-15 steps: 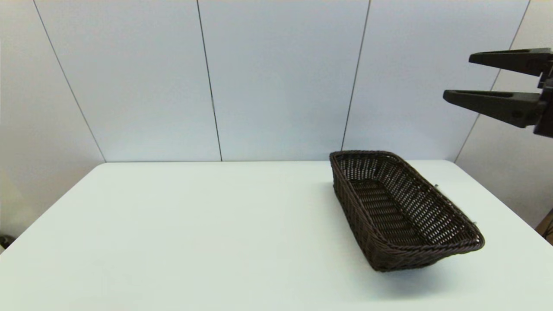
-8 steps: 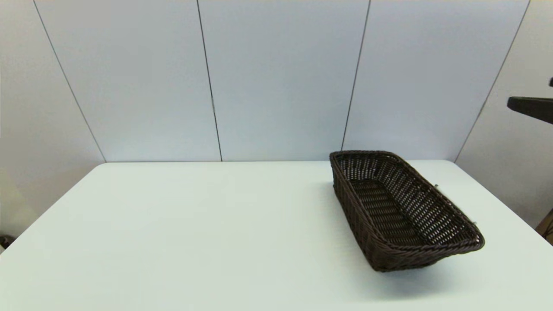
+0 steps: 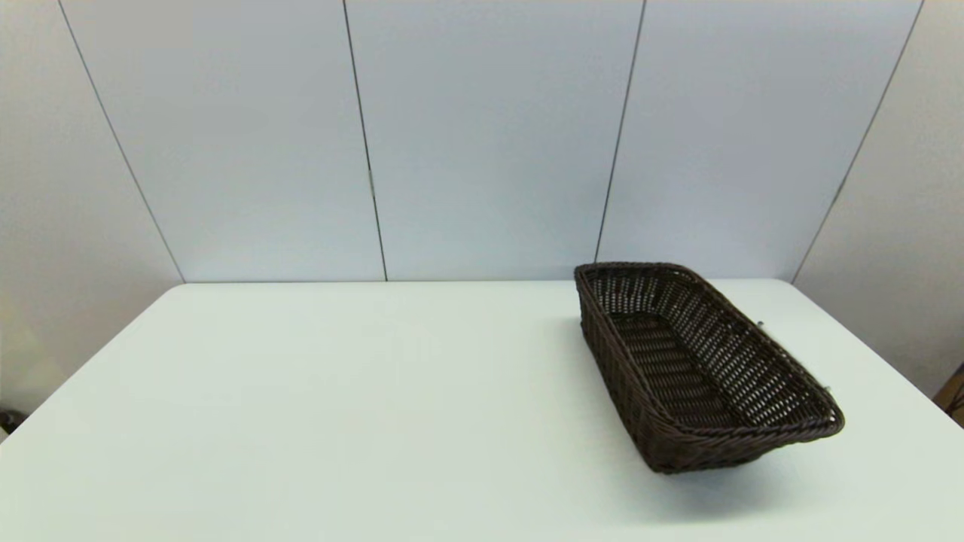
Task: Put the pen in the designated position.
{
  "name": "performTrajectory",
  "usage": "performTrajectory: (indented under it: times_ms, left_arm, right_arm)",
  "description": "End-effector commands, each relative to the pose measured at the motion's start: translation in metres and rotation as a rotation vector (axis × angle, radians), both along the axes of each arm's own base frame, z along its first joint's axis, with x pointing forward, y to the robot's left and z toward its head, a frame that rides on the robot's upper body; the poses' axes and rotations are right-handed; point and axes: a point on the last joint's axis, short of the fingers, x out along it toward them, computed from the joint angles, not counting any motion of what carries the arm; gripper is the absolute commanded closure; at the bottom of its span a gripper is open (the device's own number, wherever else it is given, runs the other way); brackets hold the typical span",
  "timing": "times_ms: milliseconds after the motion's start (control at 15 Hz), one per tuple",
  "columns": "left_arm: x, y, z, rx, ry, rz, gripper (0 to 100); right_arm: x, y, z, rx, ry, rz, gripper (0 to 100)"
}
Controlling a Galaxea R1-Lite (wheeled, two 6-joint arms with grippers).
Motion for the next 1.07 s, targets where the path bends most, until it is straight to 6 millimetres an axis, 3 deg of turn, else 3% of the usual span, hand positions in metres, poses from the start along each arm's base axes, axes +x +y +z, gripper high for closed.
performTrajectory:
  times_ms: [67,533,1067]
  left_arm:
    - [0.0,0.0,0.0,0.0,0.0,0.0,0]
    - [0.0,0.0,0.0,0.0,0.0,0.0,0]
    - [0.0,0.0,0.0,0.0,0.0,0.0,0]
  right_arm:
    - [-0.044,-0.004,-0.047,-0.008,-0.051,-0.041,0]
    - [-0.077,-0.004,-0.128,-0.016,-0.112,-0.082,0]
    - [-0.081,-0.004,-0.18,-0.015,-0.137,-0.048,0]
